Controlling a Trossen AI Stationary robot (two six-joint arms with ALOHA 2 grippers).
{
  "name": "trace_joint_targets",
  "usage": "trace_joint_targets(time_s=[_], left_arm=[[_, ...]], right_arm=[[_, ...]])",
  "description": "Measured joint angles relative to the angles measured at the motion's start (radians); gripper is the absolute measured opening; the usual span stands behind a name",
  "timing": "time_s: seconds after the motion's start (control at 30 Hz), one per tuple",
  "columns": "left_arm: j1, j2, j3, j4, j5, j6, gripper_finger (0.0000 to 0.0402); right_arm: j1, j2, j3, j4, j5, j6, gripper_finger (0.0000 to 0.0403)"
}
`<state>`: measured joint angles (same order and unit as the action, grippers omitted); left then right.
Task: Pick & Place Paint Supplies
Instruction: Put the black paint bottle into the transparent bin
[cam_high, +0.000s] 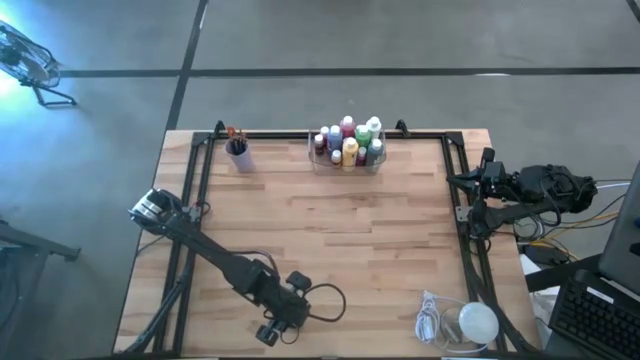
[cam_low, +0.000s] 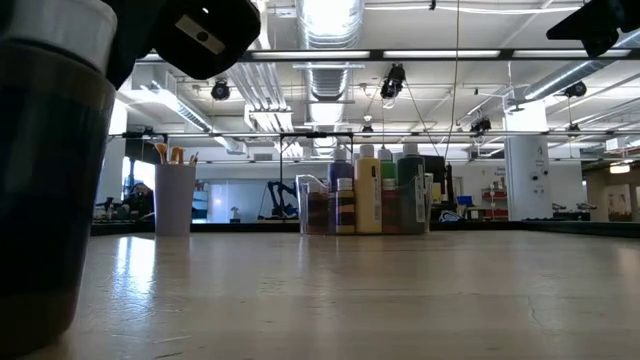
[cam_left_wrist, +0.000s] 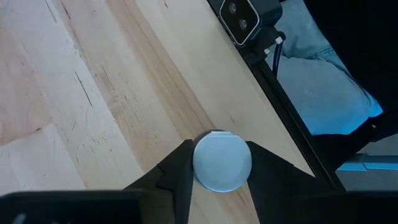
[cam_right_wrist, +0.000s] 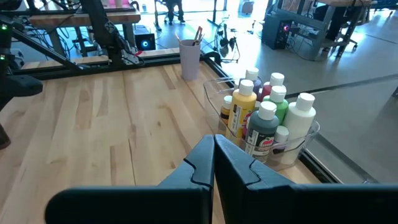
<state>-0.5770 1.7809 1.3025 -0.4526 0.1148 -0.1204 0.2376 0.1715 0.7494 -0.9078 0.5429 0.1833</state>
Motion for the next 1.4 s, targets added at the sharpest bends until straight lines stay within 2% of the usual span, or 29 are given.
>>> trace_joint_targets(time_s=[0.17,0.37,0.53,1.17,1.27,1.4], left_arm=[[0.003,-0.043,0.003,-0.006,-0.023,0.001,0.013],[0.036,-0.087,0.003,-0.028,-0.145,0.052,0.013],[0.094,-0.113,0.003,-0.028,-0.202,0.084,0.0129],[0.355,-0.168,0.051,-0.04,-0.215,0.153,0.0133],[0.386,-0.182,0.067,-0.039,-0.23,0.173,0.0133],[0.422,-0.184,0.09,-0.046,-0.304,0.213,0.0134]], right_arm=[[0.0,0.0,0.0,0.0,0.0,0.0,0.0008],[0.0,0.0,0.0,0.0,0.0,0.0,0.0008],[0.0,0.0,0.0,0.0,0.0,0.0,0.0008],[0.0,0.0,0.0,0.0,0.0,0.0,0.0008],[0.0,0.0,0.0,0.0,0.0,0.0,0.0008],[0.0,0.0,0.0,0.0,0.0,0.0,0.0008]])
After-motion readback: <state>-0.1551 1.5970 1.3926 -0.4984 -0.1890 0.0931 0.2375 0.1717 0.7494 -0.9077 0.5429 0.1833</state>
